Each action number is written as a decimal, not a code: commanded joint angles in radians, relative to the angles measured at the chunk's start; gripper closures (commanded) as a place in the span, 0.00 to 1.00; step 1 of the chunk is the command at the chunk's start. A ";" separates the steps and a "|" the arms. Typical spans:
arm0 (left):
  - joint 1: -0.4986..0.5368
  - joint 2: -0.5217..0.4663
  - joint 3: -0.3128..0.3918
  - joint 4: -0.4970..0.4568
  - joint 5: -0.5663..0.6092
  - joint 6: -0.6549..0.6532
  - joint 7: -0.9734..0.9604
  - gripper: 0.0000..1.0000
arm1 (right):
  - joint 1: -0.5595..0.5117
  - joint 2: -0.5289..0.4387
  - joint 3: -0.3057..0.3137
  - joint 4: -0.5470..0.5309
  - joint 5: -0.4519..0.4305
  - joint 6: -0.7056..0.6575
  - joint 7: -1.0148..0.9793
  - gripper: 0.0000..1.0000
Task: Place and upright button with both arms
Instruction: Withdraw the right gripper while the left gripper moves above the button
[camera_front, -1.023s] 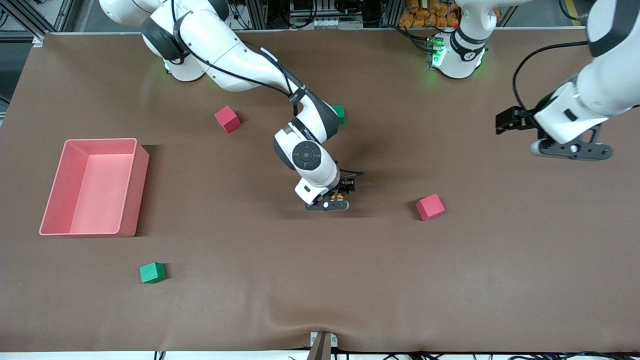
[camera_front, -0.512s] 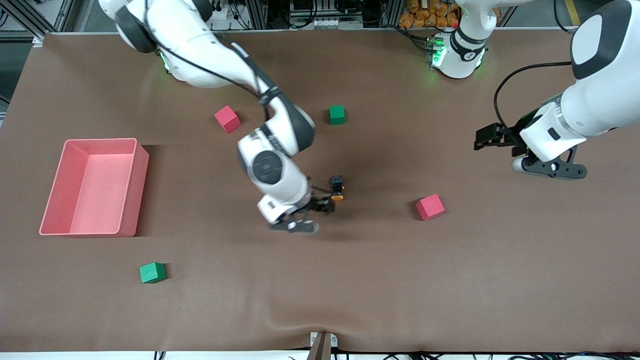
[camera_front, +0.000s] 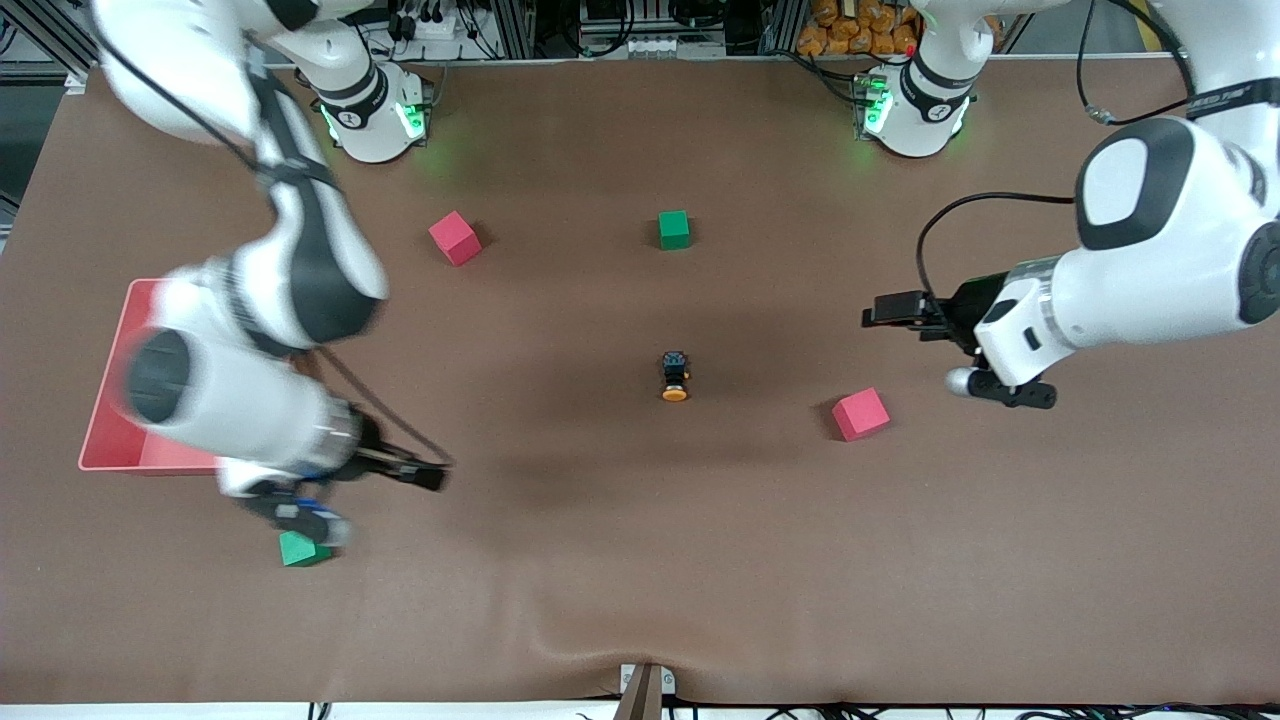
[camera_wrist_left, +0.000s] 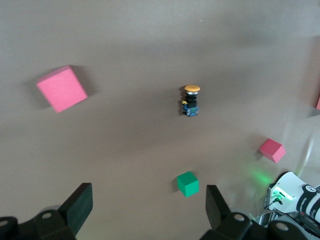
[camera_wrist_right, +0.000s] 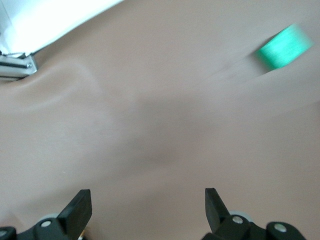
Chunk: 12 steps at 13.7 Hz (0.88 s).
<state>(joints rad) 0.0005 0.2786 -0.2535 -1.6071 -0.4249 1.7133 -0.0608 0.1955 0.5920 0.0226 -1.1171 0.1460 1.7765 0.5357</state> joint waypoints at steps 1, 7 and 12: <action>-0.066 0.030 0.005 0.013 -0.008 0.063 -0.049 0.00 | -0.101 -0.095 0.028 -0.035 -0.019 -0.067 -0.133 0.00; -0.217 0.112 0.008 0.016 0.011 0.236 -0.230 0.00 | -0.202 -0.254 0.025 -0.046 -0.019 -0.290 -0.232 0.00; -0.353 0.211 0.007 0.042 0.182 0.365 -0.410 0.00 | -0.192 -0.487 0.020 -0.226 -0.082 -0.333 -0.244 0.00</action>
<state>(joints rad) -0.3143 0.4480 -0.2533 -1.6041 -0.3113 2.0623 -0.4146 0.0075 0.2417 0.0311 -1.1699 0.0903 1.4003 0.3055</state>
